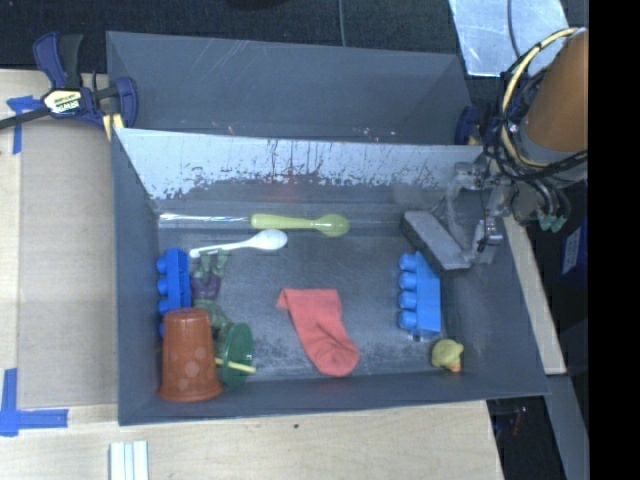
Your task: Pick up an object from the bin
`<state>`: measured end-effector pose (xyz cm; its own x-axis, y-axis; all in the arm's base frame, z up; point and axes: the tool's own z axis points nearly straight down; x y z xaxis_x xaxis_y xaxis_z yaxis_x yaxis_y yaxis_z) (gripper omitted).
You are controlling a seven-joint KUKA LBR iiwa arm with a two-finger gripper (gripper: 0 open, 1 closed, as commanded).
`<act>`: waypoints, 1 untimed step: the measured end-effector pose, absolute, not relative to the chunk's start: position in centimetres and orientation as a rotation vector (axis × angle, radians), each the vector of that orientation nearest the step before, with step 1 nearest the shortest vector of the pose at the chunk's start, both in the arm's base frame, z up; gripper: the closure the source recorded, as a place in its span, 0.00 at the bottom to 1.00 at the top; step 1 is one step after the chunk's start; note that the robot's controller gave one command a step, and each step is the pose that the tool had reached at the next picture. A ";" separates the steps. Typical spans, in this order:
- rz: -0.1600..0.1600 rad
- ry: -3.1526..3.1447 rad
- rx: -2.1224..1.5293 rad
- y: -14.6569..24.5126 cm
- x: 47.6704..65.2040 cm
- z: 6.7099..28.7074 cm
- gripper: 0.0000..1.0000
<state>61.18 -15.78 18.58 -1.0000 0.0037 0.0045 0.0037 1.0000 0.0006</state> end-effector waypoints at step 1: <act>0.001 -3.146 -0.001 -15.7 61.4 19.1 0.00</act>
Offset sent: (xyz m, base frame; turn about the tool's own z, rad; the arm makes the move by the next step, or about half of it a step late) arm -0.0475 0.0834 -0.0771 0.2534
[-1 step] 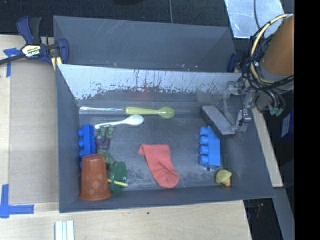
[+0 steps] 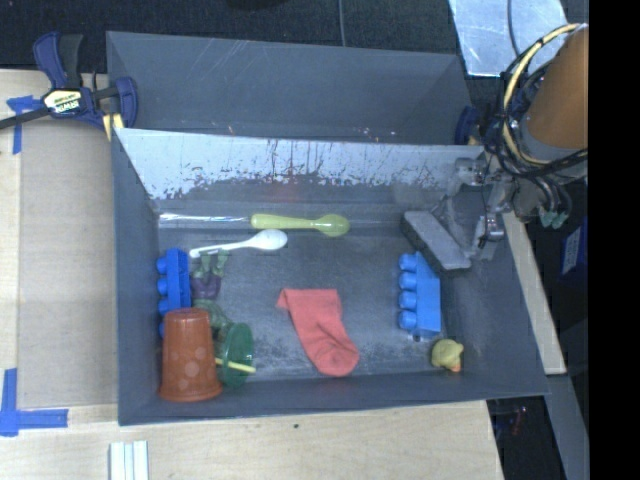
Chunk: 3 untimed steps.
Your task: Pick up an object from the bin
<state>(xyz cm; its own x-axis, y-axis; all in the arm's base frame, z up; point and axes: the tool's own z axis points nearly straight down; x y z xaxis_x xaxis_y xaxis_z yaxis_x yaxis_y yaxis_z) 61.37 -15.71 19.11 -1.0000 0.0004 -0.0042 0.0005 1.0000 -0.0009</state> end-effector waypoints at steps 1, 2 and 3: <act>-0.002 3.119 0.312 -9.8 57.8 13.1 0.00; 0.002 3.093 0.521 -9.6 56.6 11.5 0.00; -0.002 3.120 0.337 -5.2 56.2 9.5 0.00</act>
Offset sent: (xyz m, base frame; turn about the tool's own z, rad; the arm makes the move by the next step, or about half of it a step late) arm -0.0524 0.0478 -0.0794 0.3690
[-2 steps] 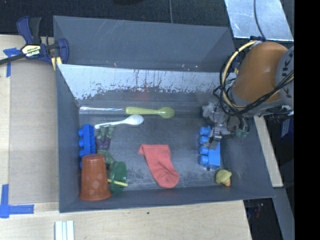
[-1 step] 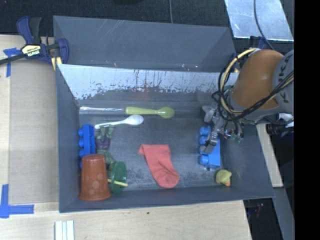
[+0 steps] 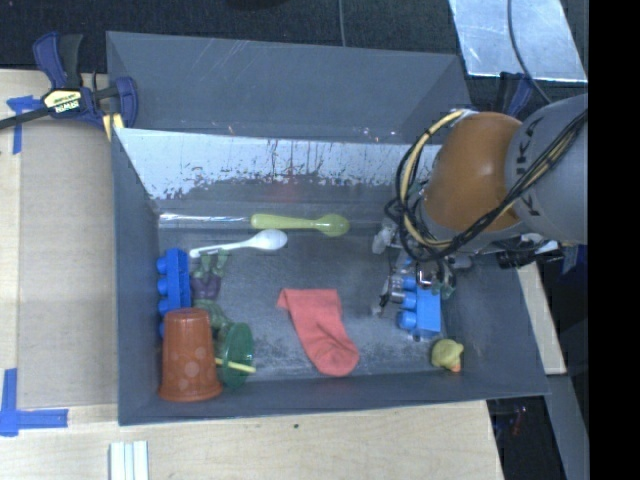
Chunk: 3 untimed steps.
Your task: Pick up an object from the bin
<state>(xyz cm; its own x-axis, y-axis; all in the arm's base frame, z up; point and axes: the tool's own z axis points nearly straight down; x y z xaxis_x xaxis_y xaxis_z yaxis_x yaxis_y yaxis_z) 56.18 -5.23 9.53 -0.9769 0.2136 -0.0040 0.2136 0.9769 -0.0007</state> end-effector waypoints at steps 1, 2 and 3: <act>-0.002 3.134 0.113 -2.5 54.6 8.3 0.00; 0.000 3.112 0.398 -0.9 53.4 8.0 0.00; -0.003 3.133 -0.033 4.2 53.9 7.4 0.00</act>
Offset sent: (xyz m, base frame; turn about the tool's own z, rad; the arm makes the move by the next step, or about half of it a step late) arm -0.0505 0.0737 -0.0213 -0.2209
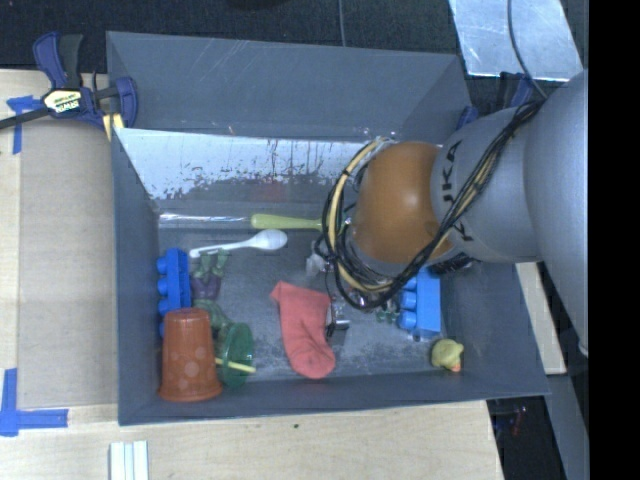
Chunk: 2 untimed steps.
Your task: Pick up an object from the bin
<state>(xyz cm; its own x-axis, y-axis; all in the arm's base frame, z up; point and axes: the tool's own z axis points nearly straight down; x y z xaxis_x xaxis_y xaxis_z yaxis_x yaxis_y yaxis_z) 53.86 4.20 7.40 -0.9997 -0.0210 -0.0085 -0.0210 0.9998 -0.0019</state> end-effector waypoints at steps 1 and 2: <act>-0.005 3.135 -0.027 7.0 49.7 7.8 1.00; -0.005 3.135 -0.028 7.0 49.7 7.8 1.00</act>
Offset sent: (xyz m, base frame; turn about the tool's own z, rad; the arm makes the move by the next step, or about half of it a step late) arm 0.0000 0.0000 0.0000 0.0000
